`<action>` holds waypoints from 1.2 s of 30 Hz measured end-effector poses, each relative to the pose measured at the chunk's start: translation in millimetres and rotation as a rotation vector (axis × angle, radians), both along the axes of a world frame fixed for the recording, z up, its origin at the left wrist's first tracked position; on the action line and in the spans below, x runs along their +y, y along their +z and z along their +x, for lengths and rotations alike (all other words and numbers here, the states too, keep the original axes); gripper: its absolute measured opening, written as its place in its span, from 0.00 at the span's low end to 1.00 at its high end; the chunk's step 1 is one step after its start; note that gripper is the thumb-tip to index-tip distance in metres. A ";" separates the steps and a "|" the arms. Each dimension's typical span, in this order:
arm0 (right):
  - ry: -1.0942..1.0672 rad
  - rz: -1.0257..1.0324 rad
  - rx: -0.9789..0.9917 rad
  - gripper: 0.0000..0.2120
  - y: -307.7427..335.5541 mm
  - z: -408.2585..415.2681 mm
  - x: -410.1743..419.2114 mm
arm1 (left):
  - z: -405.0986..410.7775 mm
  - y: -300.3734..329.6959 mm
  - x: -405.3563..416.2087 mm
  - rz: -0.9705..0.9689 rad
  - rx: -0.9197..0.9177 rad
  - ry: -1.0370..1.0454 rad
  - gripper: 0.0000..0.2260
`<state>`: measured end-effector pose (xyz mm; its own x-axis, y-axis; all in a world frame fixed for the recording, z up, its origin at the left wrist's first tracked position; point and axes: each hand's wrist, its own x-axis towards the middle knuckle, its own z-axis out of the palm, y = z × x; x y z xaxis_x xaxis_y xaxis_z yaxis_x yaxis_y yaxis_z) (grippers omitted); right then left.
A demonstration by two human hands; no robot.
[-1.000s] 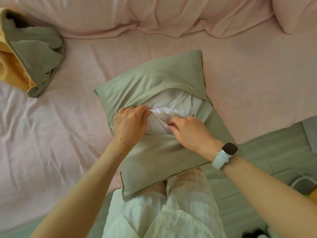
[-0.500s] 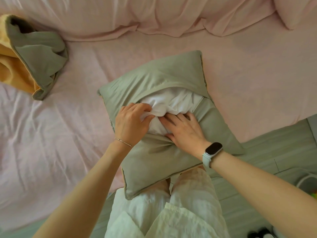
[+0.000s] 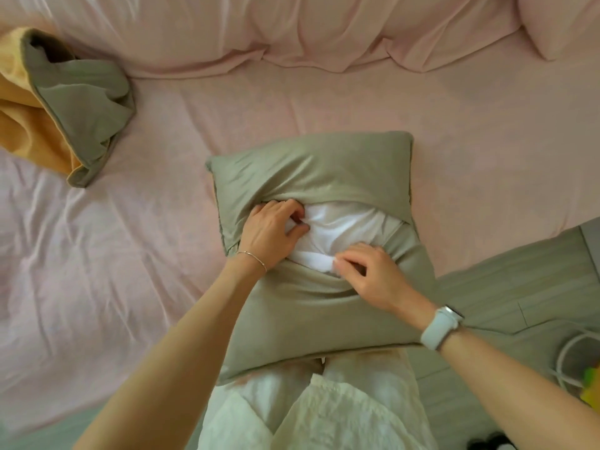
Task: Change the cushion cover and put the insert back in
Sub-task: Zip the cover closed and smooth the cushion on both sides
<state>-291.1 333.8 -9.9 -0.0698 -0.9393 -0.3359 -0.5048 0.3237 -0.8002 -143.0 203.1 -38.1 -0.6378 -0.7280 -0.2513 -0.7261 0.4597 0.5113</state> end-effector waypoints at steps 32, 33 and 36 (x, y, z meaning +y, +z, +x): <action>0.378 0.346 0.110 0.10 23.1 -49.4 -26.9 | 6.4 9.9 72.1 -0.466 -0.008 -0.101 0.13; 0.271 0.333 -0.050 0.08 30.6 -52.3 -28.5 | 9.1 12.0 71.0 -0.478 0.032 -0.117 0.12; -0.003 0.177 -0.200 0.13 39.8 -56.7 -40.7 | 7.4 24.0 63.3 -0.520 0.204 -0.165 0.09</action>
